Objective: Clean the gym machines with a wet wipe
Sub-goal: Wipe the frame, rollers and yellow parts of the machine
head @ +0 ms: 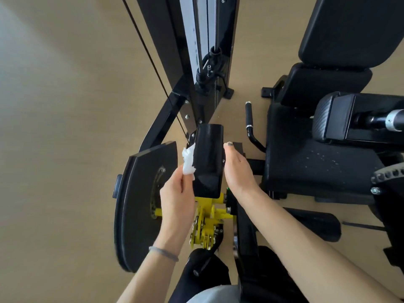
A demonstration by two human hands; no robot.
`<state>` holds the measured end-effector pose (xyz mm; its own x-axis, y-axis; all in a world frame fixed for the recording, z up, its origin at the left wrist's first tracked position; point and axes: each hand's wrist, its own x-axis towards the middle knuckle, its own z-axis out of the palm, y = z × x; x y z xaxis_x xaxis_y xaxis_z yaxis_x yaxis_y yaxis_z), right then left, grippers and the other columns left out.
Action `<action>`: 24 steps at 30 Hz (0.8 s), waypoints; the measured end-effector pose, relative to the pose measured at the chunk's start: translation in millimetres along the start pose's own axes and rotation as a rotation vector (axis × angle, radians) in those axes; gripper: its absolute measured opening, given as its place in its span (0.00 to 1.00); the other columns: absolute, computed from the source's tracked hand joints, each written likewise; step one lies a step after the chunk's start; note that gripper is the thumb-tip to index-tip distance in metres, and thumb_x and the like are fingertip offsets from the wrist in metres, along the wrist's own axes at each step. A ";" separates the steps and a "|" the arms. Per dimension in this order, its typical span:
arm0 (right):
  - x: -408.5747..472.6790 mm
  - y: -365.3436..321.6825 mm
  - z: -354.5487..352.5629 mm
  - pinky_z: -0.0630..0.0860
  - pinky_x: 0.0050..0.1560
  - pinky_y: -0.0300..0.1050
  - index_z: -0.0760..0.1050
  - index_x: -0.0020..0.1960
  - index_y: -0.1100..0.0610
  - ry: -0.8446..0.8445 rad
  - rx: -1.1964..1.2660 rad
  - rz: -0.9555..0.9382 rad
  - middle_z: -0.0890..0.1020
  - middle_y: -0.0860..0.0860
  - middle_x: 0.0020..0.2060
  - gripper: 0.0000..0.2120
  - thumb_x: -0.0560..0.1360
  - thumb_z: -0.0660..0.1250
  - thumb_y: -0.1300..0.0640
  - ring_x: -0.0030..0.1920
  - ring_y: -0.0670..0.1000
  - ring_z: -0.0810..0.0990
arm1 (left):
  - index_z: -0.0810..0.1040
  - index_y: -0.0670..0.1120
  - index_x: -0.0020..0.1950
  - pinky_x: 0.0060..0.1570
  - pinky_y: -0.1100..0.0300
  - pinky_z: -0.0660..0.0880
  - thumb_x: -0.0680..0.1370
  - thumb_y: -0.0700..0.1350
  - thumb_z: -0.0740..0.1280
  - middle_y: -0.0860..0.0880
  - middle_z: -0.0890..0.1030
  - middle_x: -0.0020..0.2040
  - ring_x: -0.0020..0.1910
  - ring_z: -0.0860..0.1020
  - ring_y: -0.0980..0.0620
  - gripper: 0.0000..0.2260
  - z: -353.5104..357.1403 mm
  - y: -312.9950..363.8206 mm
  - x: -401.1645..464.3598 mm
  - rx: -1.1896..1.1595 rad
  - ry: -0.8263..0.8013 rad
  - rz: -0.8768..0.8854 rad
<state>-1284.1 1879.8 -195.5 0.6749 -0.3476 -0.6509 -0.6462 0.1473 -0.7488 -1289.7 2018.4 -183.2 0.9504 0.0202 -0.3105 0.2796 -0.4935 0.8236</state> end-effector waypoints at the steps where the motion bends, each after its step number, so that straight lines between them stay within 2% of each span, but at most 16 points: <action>1: -2.9 1.1 1.4 0.57 0.75 0.46 0.62 0.80 0.48 0.002 0.000 0.003 0.67 0.46 0.77 0.26 0.85 0.47 0.40 0.78 0.49 0.62 | 0.81 0.45 0.55 0.27 0.69 0.62 0.84 0.43 0.60 0.59 0.73 0.29 0.27 0.66 0.60 0.10 5.1 -2.9 -10.9 -0.021 0.061 0.019; 3: -8.8 1.5 3.6 0.56 0.76 0.47 0.61 0.80 0.49 0.011 0.003 0.003 0.65 0.47 0.78 0.26 0.85 0.47 0.41 0.78 0.49 0.61 | 0.80 0.46 0.62 0.32 0.71 0.67 0.83 0.42 0.63 0.59 0.77 0.38 0.33 0.72 0.60 0.10 16.1 -11.6 -25.9 -0.020 0.162 0.071; 4: -11.7 1.4 4.1 0.56 0.76 0.47 0.61 0.80 0.49 0.017 0.008 0.003 0.65 0.47 0.78 0.26 0.86 0.47 0.41 0.78 0.49 0.61 | 0.79 0.46 0.63 0.37 0.71 0.70 0.82 0.41 0.65 0.55 0.80 0.44 0.39 0.75 0.58 0.10 21.0 -16.4 -29.4 -0.022 0.198 0.091; 7: -16.9 2.9 3.1 0.57 0.74 0.47 0.63 0.79 0.50 0.033 0.015 0.025 0.66 0.48 0.77 0.25 0.86 0.48 0.42 0.78 0.50 0.62 | 0.77 0.43 0.54 0.48 0.65 0.75 0.78 0.36 0.70 0.51 0.77 0.54 0.52 0.75 0.55 0.06 26.8 -30.9 -27.1 0.052 0.255 0.211; 9: -18.9 4.2 0.6 0.59 0.73 0.48 0.65 0.78 0.50 0.048 0.030 0.045 0.68 0.49 0.76 0.25 0.85 0.48 0.41 0.76 0.50 0.64 | 0.77 0.42 0.47 0.43 0.65 0.73 0.77 0.36 0.71 0.51 0.74 0.53 0.50 0.73 0.54 0.04 25.7 -38.3 -22.0 0.203 0.247 0.403; 12: -18.6 4.6 -6.4 0.60 0.76 0.53 0.67 0.76 0.50 0.074 0.051 0.078 0.71 0.50 0.74 0.25 0.84 0.49 0.40 0.75 0.52 0.66 | 0.78 0.40 0.43 0.41 0.65 0.65 0.76 0.35 0.71 0.46 0.74 0.49 0.43 0.70 0.51 0.04 26.4 -48.1 -14.5 0.482 0.170 0.715; 15: -18.1 1.7 -9.7 0.62 0.76 0.58 0.69 0.75 0.50 0.097 0.070 0.088 0.73 0.50 0.72 0.31 0.80 0.49 0.35 0.73 0.53 0.69 | 0.77 0.40 0.45 0.39 0.59 0.67 0.74 0.34 0.73 0.45 0.75 0.45 0.38 0.70 0.48 0.06 29.0 -54.1 -8.7 0.647 0.084 0.881; 18: -12.8 8.9 -14.8 0.65 0.75 0.58 0.73 0.72 0.49 0.135 0.139 0.076 0.76 0.48 0.70 0.35 0.72 0.51 0.32 0.71 0.51 0.72 | 0.74 0.43 0.47 0.38 0.56 0.68 0.72 0.35 0.74 0.47 0.75 0.43 0.38 0.72 0.47 0.11 27.2 -56.3 -5.3 0.791 0.008 1.012; 22: -12.5 10.6 -20.2 0.66 0.75 0.58 0.73 0.72 0.50 0.171 0.178 0.080 0.76 0.50 0.70 0.34 0.73 0.52 0.34 0.71 0.52 0.73 | 0.76 0.46 0.48 0.43 0.57 0.68 0.71 0.38 0.74 0.49 0.78 0.45 0.42 0.76 0.49 0.10 22.5 -37.6 13.0 0.902 -0.049 1.226; 24: -11.0 9.7 -23.6 0.66 0.74 0.55 0.72 0.73 0.51 0.182 0.193 0.084 0.75 0.51 0.71 0.29 0.79 0.53 0.37 0.72 0.53 0.72 | 0.77 0.46 0.49 0.43 0.57 0.66 0.72 0.37 0.72 0.50 0.78 0.43 0.40 0.74 0.50 0.09 22.9 -22.0 18.6 0.959 -0.075 1.316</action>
<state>-1306.2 1863.1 -192.6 0.5353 -0.4845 -0.6919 -0.6060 0.3504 -0.7141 -1281.3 2009.7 -217.9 0.4343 -0.8548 0.2841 -0.8840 -0.4650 -0.0476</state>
